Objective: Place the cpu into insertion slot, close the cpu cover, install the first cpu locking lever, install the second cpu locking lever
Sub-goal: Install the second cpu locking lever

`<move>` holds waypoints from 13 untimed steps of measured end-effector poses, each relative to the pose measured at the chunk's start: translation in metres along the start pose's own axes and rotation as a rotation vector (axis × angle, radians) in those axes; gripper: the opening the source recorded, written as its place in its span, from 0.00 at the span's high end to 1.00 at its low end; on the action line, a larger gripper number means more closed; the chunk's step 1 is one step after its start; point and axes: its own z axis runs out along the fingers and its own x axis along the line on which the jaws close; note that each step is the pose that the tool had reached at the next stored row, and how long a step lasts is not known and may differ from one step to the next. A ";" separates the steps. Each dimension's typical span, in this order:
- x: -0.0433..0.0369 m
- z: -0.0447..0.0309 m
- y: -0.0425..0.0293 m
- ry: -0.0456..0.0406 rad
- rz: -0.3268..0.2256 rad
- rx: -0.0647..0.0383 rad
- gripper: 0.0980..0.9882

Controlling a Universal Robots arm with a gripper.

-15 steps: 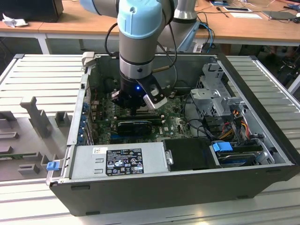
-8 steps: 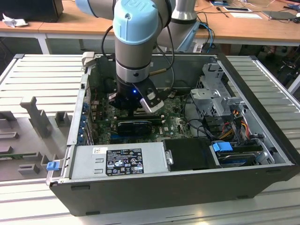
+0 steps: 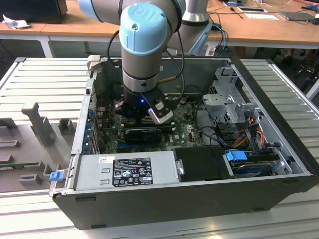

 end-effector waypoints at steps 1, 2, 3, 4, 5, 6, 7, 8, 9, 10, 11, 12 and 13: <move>0.0000 0.0013 -0.0004 -0.0002 0.000 -0.003 0.99; 0.0002 0.0020 -0.0005 -0.0007 0.000 -0.008 0.99; 0.0005 0.0025 -0.0006 -0.0012 0.000 -0.012 0.99; 0.0008 0.0031 -0.0007 -0.0018 -0.001 -0.019 0.99; 0.0011 0.0036 -0.0008 -0.0024 -0.001 -0.024 0.99; 0.0015 0.0042 -0.0008 -0.0033 -0.001 -0.032 0.99; 0.0017 0.0048 -0.0010 -0.0039 -0.001 -0.037 0.99; 0.0021 0.0057 -0.0011 -0.0048 -0.001 -0.045 0.99; 0.0025 0.0066 -0.0013 -0.0054 -0.001 -0.051 0.99; 0.0027 0.0074 -0.0014 -0.0057 -0.001 -0.054 0.99; 0.0032 0.0084 -0.0016 -0.0059 -0.001 -0.058 0.99; 0.0037 0.0085 -0.0017 -0.0060 -0.001 -0.060 0.99; 0.0039 0.0087 -0.0016 -0.0063 -0.001 -0.061 0.99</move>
